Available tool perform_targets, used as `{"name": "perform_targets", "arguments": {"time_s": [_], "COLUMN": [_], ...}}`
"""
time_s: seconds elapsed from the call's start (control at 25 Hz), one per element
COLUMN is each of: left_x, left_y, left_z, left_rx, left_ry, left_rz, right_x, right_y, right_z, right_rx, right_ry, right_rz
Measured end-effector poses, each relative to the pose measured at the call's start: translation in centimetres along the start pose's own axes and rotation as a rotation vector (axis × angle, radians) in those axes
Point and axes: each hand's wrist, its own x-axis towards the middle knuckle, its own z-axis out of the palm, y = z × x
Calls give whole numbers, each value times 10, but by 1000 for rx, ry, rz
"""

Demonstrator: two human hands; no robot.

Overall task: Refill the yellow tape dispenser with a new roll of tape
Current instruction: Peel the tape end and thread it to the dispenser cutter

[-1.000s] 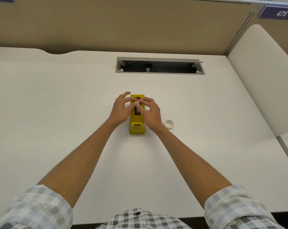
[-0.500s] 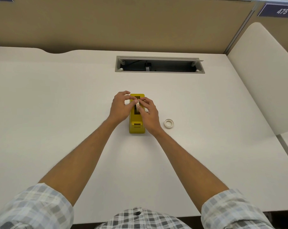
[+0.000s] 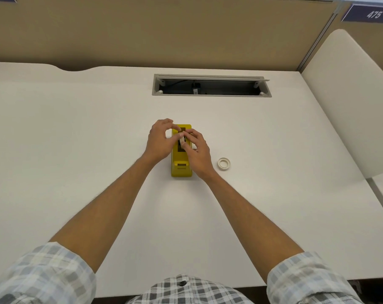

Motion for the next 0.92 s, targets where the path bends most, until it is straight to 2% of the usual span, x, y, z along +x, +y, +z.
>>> {"name": "perform_targets", "arguments": {"time_s": [0.28,0.64,0.92], "left_x": [7,2,-8], "left_y": [-6,-13,-17], "left_z": [0,1,1], "left_rx": [-30,-11,-65], "left_ry": [-9,-77,-71], "left_rz": [-61,-35,-35], "right_x": [1,-2,1], "right_y": [4,3,-3], "right_z": [-1,2,1], "right_rx": [-41,-19,-34], "right_ry": [28,46,97], "right_rz": [6,23,31]}}
